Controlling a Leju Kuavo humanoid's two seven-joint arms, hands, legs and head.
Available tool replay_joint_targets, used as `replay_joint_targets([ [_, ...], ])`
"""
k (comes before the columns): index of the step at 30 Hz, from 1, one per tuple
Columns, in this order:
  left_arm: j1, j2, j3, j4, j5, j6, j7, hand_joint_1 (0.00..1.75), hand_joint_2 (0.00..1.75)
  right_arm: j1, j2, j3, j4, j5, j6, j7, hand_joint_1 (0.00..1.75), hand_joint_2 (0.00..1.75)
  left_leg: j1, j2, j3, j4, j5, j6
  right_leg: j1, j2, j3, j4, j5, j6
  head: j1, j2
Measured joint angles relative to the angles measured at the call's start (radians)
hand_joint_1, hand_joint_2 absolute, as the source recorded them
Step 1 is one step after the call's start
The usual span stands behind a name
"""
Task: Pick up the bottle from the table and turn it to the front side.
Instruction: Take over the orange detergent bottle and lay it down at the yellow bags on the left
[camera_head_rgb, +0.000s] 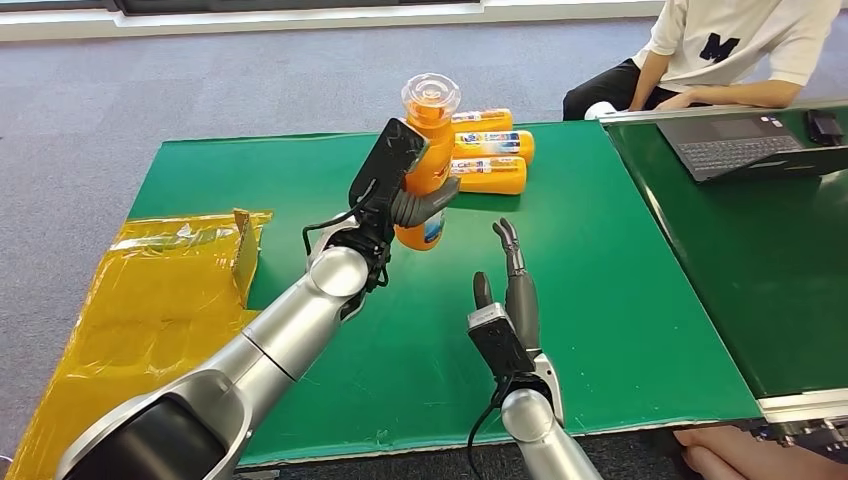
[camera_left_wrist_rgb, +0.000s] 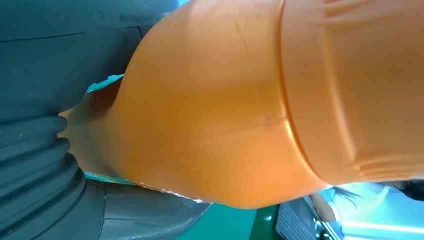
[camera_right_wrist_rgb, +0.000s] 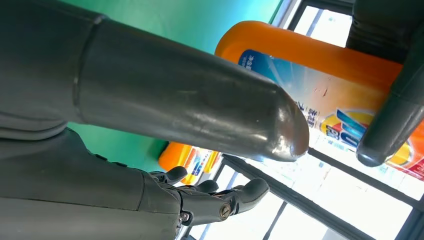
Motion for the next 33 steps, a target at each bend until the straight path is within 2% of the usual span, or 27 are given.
replay_joint_targets([
  [5, 0.000, 0.025, 0.001, -0.002, -0.115, 0.024, 0.000, 1.75, 1.75, 0.009, -0.006, -0.005, -0.001, -0.006, -0.009, -0.002, 0.00, 0.00, 0.000, 0.000, 0.000, 0.000, 0.000, 0.000, 0.000, 0.000, 0.000, 0.000, 0.000, 0.000, 0.000, 0.000],
  [9, 0.000, 0.062, 0.003, -0.014, -0.198, 0.035, 0.002, 1.75, 1.75, 0.020, -0.012, -0.011, -0.002, -0.009, -0.012, -0.003, 0.00, 0.00, 0.000, 0.000, 0.000, 0.000, 0.000, 0.000, 0.000, 0.000, 0.000, 0.000, 0.000, 0.000, 0.000, 0.000],
  [17, 0.000, 0.101, 0.011, -0.027, -0.236, 0.042, 0.005, 1.75, 1.75, 0.031, -0.018, -0.014, -0.009, -0.009, -0.012, -0.003, 0.00, 0.00, 0.000, 0.000, 0.000, 0.000, 0.000, 0.000, 0.000, 0.000, 0.000, 0.000, 0.000, 0.000, 0.000, 0.000],
  [21, 0.001, 0.120, 0.013, -0.040, -0.316, 0.048, 0.008, 1.75, 1.75, 0.040, -0.020, -0.017, -0.020, -0.006, -0.013, -0.003, 0.00, 0.00, 0.000, 0.000, 0.000, 0.000, 0.000, 0.000, 0.000, 0.000, 0.000, 0.000, 0.000, 0.000, 0.000, 0.000],
  [33, 0.049, 0.230, 0.072, -0.112, -0.610, 0.057, 0.017, 1.75, 1.75, 0.110, -0.026, -0.060, -0.077, 0.030, -0.019, 0.000, 0.00, 0.00, 0.000, 0.001, 0.000, 0.000, 0.000, 0.000, 0.000, 0.001, 0.000, 0.000, 0.000, 0.000, 0.000, 0.000],
])
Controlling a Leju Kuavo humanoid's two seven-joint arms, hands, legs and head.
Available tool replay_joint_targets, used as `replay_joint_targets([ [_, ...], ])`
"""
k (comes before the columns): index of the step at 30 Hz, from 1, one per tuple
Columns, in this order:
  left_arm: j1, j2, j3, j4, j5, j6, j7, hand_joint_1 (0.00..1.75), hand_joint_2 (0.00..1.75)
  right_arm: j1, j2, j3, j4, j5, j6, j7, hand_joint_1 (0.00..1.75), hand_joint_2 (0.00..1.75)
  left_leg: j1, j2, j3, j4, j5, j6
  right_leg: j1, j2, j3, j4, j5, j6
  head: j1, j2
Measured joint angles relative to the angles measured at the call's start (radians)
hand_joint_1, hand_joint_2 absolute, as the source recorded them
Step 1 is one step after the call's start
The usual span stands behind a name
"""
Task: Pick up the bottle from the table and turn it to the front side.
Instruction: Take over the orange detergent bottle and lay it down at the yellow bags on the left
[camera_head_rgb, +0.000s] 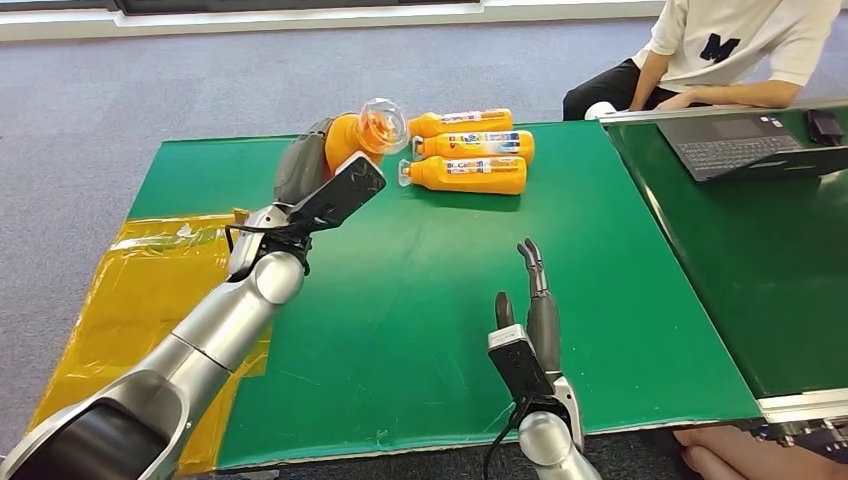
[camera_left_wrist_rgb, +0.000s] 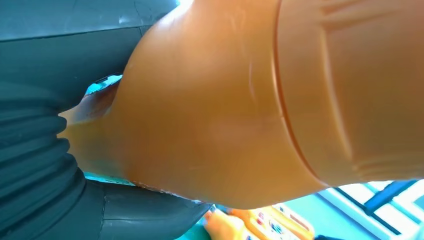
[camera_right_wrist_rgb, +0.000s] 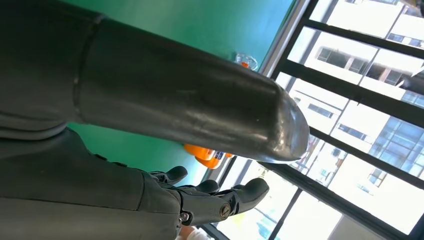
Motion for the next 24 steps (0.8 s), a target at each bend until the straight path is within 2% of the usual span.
replay_joint_targets([
  [13, 0.027, 0.117, 0.012, -0.006, -0.241, 0.010, 0.002, 1.75, 1.75, 0.089, -0.019, -0.045, -0.032, -0.006, -0.045, -0.026, 0.00, 0.00, 0.000, 0.001, 0.000, 0.000, 0.000, 0.000, 0.000, 0.001, 0.000, 0.000, 0.000, 0.000, 0.000, 0.000],
  [18, 0.078, 0.186, 0.012, 0.010, -0.305, 0.057, -0.012, 1.75, 1.75, 0.110, -0.022, -0.045, -0.035, -0.008, -0.058, -0.032, 0.00, 0.00, 0.000, 0.003, 0.001, -0.001, 0.000, 0.000, 0.000, 0.003, -0.001, 0.000, 0.000, 0.000, 0.000, 0.000],
  [24, 0.143, 0.263, 0.012, 0.032, -0.354, 0.062, -0.007, 1.75, 1.75, 0.122, -0.028, -0.045, -0.035, -0.010, -0.073, -0.036, 0.00, 0.00, 0.000, 0.005, 0.000, -0.001, 0.000, 0.000, 0.000, 0.004, -0.001, 0.000, 0.000, 0.000, 0.000, 0.000],
])
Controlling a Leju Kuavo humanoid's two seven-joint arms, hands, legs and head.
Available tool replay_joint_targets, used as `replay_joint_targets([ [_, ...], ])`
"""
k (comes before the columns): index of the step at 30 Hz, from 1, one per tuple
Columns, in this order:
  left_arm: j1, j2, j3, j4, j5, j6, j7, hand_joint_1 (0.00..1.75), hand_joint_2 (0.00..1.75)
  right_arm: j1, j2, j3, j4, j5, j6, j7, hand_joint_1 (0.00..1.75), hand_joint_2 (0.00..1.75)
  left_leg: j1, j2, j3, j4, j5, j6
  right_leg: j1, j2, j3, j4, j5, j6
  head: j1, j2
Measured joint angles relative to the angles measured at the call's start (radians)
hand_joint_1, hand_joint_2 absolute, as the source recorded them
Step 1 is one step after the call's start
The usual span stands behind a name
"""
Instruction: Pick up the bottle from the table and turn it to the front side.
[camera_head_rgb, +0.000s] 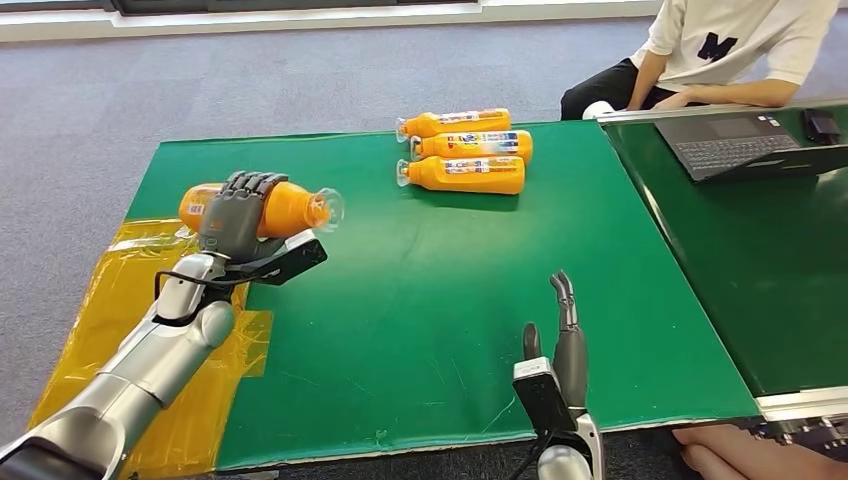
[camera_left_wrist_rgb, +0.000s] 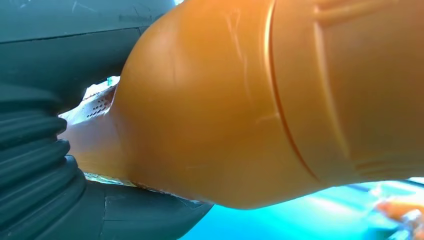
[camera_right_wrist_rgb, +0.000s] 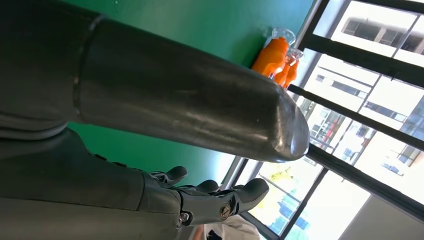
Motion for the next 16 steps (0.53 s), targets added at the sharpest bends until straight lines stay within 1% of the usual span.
replay_joint_targets([
  [4, 0.058, 0.060, 0.000, 0.006, -0.020, 0.001, -0.007, 1.75, 1.75, 0.008, -0.009, 0.000, 0.000, -0.015, -0.012, -0.008, 0.00, 0.00, 0.000, 0.002, 0.000, 0.000, 0.000, 0.000, 0.000, 0.001, -0.001, 0.000, 0.000, 0.000, 0.000, 0.000],
  [7, 0.092, 0.093, 0.000, 0.006, -0.029, 0.008, -0.009, 1.75, 1.75, 0.009, -0.017, 0.000, 0.000, -0.022, -0.016, -0.013, 0.00, 0.00, 0.000, 0.001, -0.001, 0.000, 0.000, 0.000, 0.000, 0.001, -0.002, 0.000, 0.000, 0.000, 0.000, 0.000],
  [13, 0.133, 0.148, 0.013, -0.024, -0.057, -0.003, 0.004, 1.75, 1.75, 0.010, -0.030, 0.000, 0.001, -0.032, -0.027, -0.015, 0.00, 0.00, 0.000, 0.002, 0.000, 0.000, 0.000, 0.000, 0.000, 0.001, -0.001, 0.000, 0.000, 0.000, 0.000, 0.000],
  [16, 0.145, 0.166, 0.020, -0.039, -0.062, -0.006, 0.006, 1.75, 1.75, 0.011, -0.034, 0.001, 0.001, -0.033, -0.031, -0.015, 0.00, 0.00, 0.000, 0.002, 0.001, 0.000, -0.001, -0.001, 0.000, 0.001, -0.001, 0.000, 0.000, -0.001, 0.000, 0.000],
])
